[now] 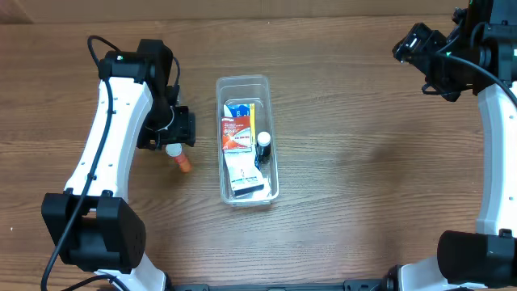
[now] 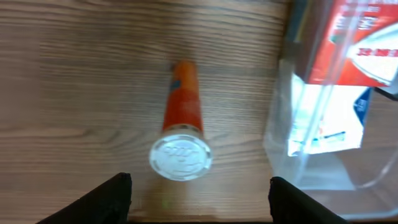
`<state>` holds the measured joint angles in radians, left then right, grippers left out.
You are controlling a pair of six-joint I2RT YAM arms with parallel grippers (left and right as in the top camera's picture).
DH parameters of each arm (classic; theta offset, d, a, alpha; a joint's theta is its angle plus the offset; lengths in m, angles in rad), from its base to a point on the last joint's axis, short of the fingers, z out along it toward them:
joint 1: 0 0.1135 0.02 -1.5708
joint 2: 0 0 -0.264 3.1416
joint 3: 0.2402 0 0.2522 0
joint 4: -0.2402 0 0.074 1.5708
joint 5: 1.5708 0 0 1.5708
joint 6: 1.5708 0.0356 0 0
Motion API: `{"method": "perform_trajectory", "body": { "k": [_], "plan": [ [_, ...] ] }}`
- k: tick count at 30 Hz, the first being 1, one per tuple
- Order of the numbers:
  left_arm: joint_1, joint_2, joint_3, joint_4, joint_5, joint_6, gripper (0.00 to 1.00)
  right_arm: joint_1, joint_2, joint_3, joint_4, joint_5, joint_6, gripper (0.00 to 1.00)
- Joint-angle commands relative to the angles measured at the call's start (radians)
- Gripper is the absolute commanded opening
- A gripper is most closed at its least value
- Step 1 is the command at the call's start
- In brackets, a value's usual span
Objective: Pack container
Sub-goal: 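Lower the left gripper over the orange tube and grasp it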
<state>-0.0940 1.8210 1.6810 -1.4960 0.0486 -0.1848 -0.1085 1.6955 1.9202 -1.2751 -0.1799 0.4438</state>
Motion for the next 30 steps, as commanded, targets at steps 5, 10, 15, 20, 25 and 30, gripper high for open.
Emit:
{"method": "perform_trajectory", "body": {
  "k": [5,10,15,20,25,30],
  "plan": [
    [-0.004,0.011,-0.090,0.091,-0.088,-0.032,0.75,0.002,-0.010,0.003,0.005,-0.005,-0.006,1.00],
    [-0.004,0.011,-0.148,0.150,-0.058,-0.021,0.74,0.002,-0.010,0.003,0.005,-0.005,-0.006,1.00],
    [-0.004,0.011,-0.156,0.179,-0.058,-0.021,0.56,0.002,-0.010,0.003,0.005,-0.005,-0.006,1.00],
    [-0.004,0.011,-0.156,0.176,-0.047,-0.021,0.48,0.002,-0.010,0.003,0.005,-0.005,-0.006,1.00],
    [-0.005,0.011,-0.156,0.174,0.005,0.030,0.51,0.002,-0.010,0.003,0.005,-0.005,-0.006,1.00],
    [-0.005,0.011,-0.156,0.175,0.005,0.074,0.49,0.002,-0.010,0.003,0.005,-0.005,-0.006,1.00]
  ]
}}
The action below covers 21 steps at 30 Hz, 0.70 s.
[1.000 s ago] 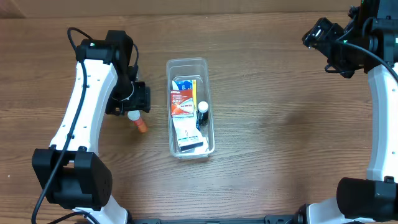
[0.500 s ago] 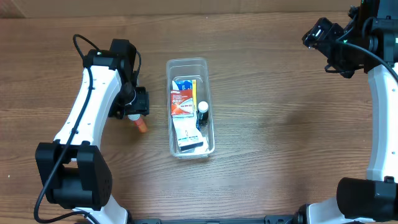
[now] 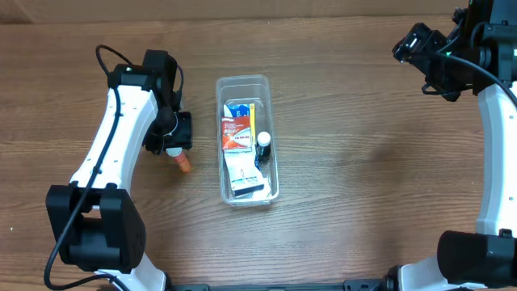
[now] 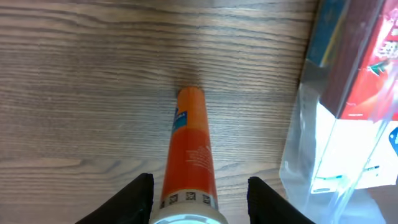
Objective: Pack container
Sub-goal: 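Lower the left gripper over the orange tube and grasp it, then lift the orange tube and carry it over the container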
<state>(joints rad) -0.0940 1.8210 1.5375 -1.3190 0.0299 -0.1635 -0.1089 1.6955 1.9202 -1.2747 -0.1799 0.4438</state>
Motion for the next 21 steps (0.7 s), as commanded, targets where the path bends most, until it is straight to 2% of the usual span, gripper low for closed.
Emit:
{"method": "perform_trajectory", "body": {
  "k": [1,12,14,21],
  "plan": [
    [-0.005,0.011,-0.013,-0.006,0.024,0.056,0.47,0.002,-0.010,0.003,0.005,-0.005,-0.006,1.00],
    [-0.005,0.011,0.039,-0.094,0.026,0.062,0.24,0.002,-0.010,0.003,0.005,-0.005,-0.006,1.00],
    [-0.006,0.011,0.098,-0.140,0.026,0.075,0.24,0.002,-0.010,0.003,0.005,-0.005,-0.006,1.00],
    [-0.045,0.011,0.473,-0.355,0.030,0.089,0.29,0.002,-0.010,0.003,0.005,-0.005,-0.006,1.00]
  ]
}}
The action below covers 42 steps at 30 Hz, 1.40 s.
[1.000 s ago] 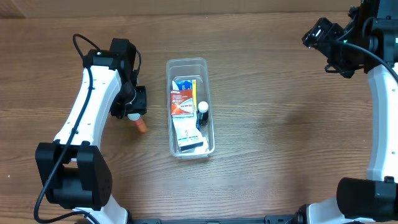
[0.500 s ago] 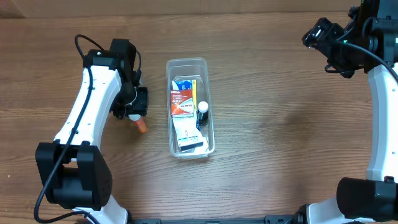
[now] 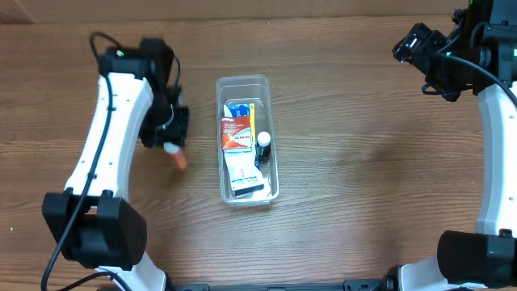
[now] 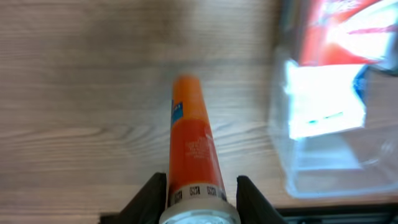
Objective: Pack container
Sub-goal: 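Lift the orange tube and carry it over the container, then lower the orange tube into the container and open the left gripper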
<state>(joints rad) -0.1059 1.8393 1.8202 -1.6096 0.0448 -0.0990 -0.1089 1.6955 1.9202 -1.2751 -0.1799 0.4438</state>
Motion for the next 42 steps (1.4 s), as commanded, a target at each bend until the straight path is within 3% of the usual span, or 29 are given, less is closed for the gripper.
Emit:
{"method": "perform_trajectory", "body": {
  "k": [1,7,17,27,42],
  "plan": [
    [-0.050,-0.007,0.251,-0.080,0.023,0.025,0.29,0.002,-0.010,0.003,0.005,-0.005,-0.006,1.00],
    [-0.205,-0.020,0.408,-0.078,0.086,0.005,0.31,0.002,-0.010,0.003,0.005,-0.005,-0.006,1.00],
    [-0.445,-0.014,0.363,-0.055,0.034,-0.076,0.33,0.002,-0.010,0.003,0.005,-0.005,-0.006,1.00],
    [-0.523,-0.014,0.192,0.020,0.035,-0.119,0.32,0.002,-0.010,0.003,0.005,-0.005,-0.006,1.00],
    [-0.523,-0.012,-0.133,0.309,0.061,-0.118,0.36,0.002,-0.010,0.003,0.005,-0.005,-0.006,1.00]
  ]
}}
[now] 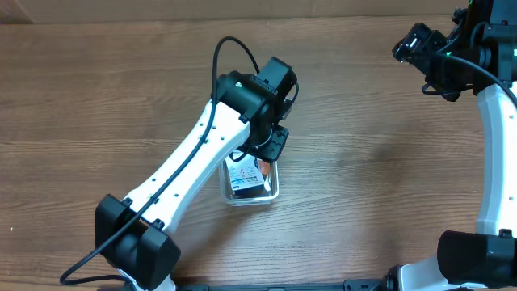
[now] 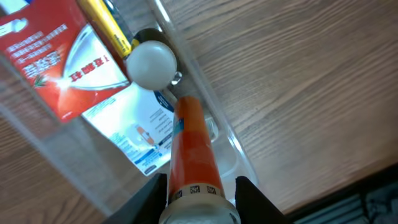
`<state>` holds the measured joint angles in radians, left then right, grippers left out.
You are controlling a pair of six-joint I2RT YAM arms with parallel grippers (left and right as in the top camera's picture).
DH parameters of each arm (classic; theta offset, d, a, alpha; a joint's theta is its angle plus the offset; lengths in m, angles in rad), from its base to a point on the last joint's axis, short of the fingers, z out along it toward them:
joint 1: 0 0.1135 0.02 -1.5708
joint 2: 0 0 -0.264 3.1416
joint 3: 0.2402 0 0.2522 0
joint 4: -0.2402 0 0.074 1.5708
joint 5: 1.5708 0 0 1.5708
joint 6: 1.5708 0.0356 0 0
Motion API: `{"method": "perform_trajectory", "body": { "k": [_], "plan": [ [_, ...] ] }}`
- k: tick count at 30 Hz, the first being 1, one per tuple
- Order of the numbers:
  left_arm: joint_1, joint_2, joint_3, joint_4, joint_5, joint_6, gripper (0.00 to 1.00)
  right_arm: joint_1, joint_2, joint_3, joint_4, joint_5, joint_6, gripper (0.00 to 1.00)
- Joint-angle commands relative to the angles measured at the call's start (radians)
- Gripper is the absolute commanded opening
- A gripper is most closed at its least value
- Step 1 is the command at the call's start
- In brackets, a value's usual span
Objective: Pack container
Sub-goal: 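Lower the orange tube into the container and open the left gripper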
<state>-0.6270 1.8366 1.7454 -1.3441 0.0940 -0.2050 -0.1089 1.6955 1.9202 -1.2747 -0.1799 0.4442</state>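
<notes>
My left gripper (image 2: 200, 199) is shut on an orange tube (image 2: 193, 149) with a white cap, its far tip down inside the clear plastic container (image 2: 239, 152). The container (image 1: 270, 191) holds a red-and-white box (image 2: 59, 62), a white leaflet pack (image 2: 134, 130), a yellow stick (image 2: 109, 25) and a white-capped bottle (image 2: 150, 63). In the overhead view the left gripper (image 1: 266, 158) is over the container's middle and hides most of it. My right gripper (image 1: 412, 50) hangs high at the far right; its jaws do not show clearly.
Wooden table (image 1: 371, 178) all round the container. The left arm (image 1: 186, 178) slants across the table from the lower left. The right arm (image 1: 493, 145) stands along the right edge.
The left gripper, holding the orange tube, has moved from the table left of the container to over the container, and the tube's tip now points into it.
The orange tube lay on the table left of the container with my left gripper open over its cap. Then the fingers stood on either side of the tube, then shut on it. Now the tube is held tip-down in the container. The right arm has stayed still.
</notes>
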Motion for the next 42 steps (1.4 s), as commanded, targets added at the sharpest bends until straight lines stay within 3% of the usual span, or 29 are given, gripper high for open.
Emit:
{"method": "perform_trajectory", "body": {
  "k": [1,9,14,21,35,42],
  "plan": [
    [-0.002,-0.010,-0.072,0.060,0.011,-0.012,0.36,0.002,-0.010,0.003,0.005,-0.005,-0.006,1.00],
    [-0.002,-0.010,-0.121,0.130,0.011,-0.008,0.41,0.002,-0.010,0.003,0.005,-0.005,-0.006,1.00],
    [-0.002,-0.010,-0.121,0.125,0.031,-0.009,0.31,0.002,-0.010,0.003,0.005,-0.005,-0.006,1.00],
    [-0.002,-0.010,-0.117,0.129,0.034,-0.008,0.26,0.002,-0.010,0.003,0.005,-0.005,-0.006,1.00],
    [-0.002,-0.009,-0.122,0.165,-0.022,0.038,0.40,0.002,-0.010,0.003,0.005,-0.005,-0.006,1.00],
    [-0.002,-0.009,-0.122,0.170,-0.021,0.044,0.54,0.002,-0.010,0.003,0.005,-0.005,-0.006,1.00]
  ]
}}
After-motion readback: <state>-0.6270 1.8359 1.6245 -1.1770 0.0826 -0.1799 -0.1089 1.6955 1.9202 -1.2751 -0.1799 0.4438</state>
